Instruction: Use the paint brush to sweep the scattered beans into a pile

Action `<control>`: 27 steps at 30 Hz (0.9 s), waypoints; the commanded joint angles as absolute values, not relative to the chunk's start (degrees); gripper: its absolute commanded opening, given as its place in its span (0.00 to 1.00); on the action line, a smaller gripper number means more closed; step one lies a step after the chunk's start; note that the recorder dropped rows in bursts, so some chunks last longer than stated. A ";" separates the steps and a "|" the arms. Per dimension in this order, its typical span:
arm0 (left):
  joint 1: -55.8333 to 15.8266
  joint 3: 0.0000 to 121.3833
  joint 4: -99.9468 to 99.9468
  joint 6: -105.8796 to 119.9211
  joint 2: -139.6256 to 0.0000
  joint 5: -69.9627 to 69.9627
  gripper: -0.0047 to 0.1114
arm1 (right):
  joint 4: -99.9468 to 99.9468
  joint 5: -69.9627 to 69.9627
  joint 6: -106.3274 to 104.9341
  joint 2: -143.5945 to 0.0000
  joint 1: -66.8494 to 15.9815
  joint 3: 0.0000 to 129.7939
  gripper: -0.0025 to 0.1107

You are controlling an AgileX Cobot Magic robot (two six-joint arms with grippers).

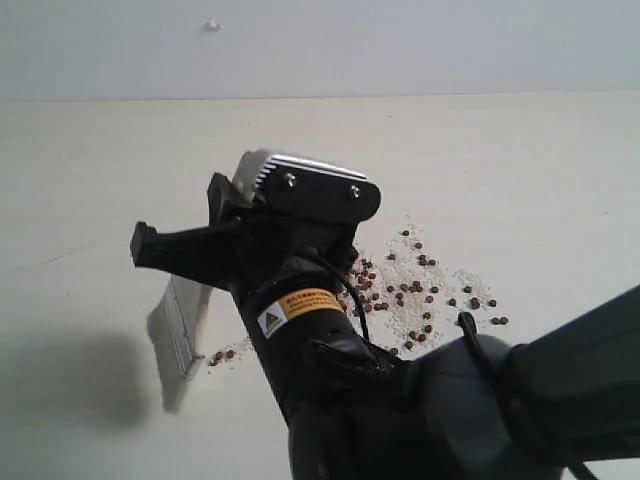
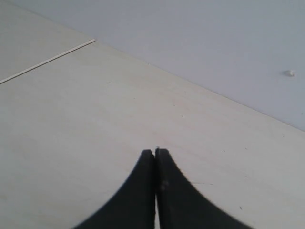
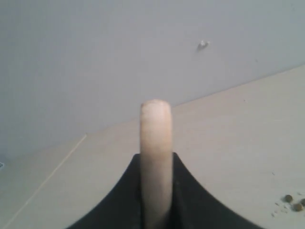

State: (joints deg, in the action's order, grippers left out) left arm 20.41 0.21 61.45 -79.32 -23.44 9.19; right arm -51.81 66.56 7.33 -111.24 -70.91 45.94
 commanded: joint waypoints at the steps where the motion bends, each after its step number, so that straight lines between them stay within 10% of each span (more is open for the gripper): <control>1: 20.65 0.00 61.07 -79.18 -23.31 9.07 0.04 | -50.31 67.76 9.80 -112.06 -71.01 42.15 0.02; 27: 20.65 0.00 61.07 -79.18 -23.31 9.07 0.04 | -67.70 69.70 -30.31 -112.22 -66.65 40.24 0.02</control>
State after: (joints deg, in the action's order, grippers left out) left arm 20.41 0.21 61.45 -79.32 -23.44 9.19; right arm -65.84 72.15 -27.97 -111.92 -68.19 40.75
